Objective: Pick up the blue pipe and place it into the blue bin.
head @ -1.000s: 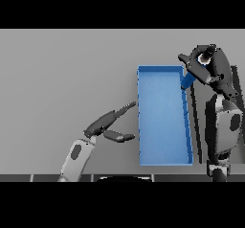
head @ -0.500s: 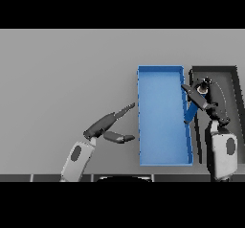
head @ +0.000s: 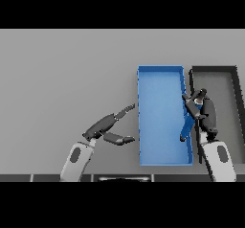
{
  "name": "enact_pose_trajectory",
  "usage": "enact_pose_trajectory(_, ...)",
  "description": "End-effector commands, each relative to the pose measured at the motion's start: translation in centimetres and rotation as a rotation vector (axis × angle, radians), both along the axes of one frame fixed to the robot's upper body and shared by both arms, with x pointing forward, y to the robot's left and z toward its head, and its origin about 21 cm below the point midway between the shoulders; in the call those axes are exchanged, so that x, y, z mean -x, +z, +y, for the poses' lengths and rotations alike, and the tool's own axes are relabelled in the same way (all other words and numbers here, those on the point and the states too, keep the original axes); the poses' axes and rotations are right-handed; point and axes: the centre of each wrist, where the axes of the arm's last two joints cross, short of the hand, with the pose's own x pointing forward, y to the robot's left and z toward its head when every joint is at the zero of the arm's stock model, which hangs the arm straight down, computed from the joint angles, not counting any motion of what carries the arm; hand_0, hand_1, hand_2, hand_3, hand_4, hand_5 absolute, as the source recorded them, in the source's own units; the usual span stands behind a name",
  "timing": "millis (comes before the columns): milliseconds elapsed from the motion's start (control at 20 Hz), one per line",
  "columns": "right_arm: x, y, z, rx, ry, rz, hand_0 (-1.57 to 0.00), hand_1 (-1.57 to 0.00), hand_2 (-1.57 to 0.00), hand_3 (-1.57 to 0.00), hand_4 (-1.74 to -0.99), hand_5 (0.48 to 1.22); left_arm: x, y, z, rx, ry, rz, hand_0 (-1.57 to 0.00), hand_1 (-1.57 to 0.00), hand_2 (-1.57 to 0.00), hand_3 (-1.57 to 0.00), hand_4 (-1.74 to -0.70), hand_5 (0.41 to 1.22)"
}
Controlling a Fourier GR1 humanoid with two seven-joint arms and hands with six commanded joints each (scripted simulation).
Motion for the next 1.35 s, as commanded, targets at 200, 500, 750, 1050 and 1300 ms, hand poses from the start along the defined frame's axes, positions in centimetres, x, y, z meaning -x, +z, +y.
enact_pose_trajectory(200,0.0,-0.5,0.1,0.151,0.132,0.158,-0.38,-0.35,-0.35,-0.21,-1.219,1.137,0.3,0.1,0.2,0.008,0.004,-0.001,0.0,0.0,0.0,0.0,-0.88,0.43)
enact_pose_trajectory(500,0.2,-0.9,-0.3,0.264,0.207,0.463,-0.1,-0.09,-0.09,-0.05,-1.071,0.868,0.3,0.5,-0.3,0.005,-0.005,-0.001,0.0,0.0,0.0,0.0,-0.89,0.426)
enact_pose_trajectory(750,0.0,-0.1,1.0,0.318,0.233,0.496,-0.03,-0.03,-0.03,-0.02,-1.038,0.734,0.5,0.1,-0.3,0.0,0.01,-0.001,0.0,0.0,0.0,0.0,-0.89,0.429)
enact_pose_trajectory(1050,-0.2,-0.4,1.5,0.324,0.244,0.516,-0.01,-0.01,-0.01,0.0,-1.022,0.665,0.3,0.2,-0.2,-0.004,0.011,-0.005,0.0,0.0,0.0,0.0,-0.89,0.431)
enact_pose_trajectory(1300,-0.3,-0.4,1.5,0.324,0.255,0.51,-0.01,-0.01,-0.01,0.0,-1.022,0.643,0.2,-0.2,0.7,-0.015,0.012,0.005,0.0,0.0,0.0,0.0,-0.88,0.431)
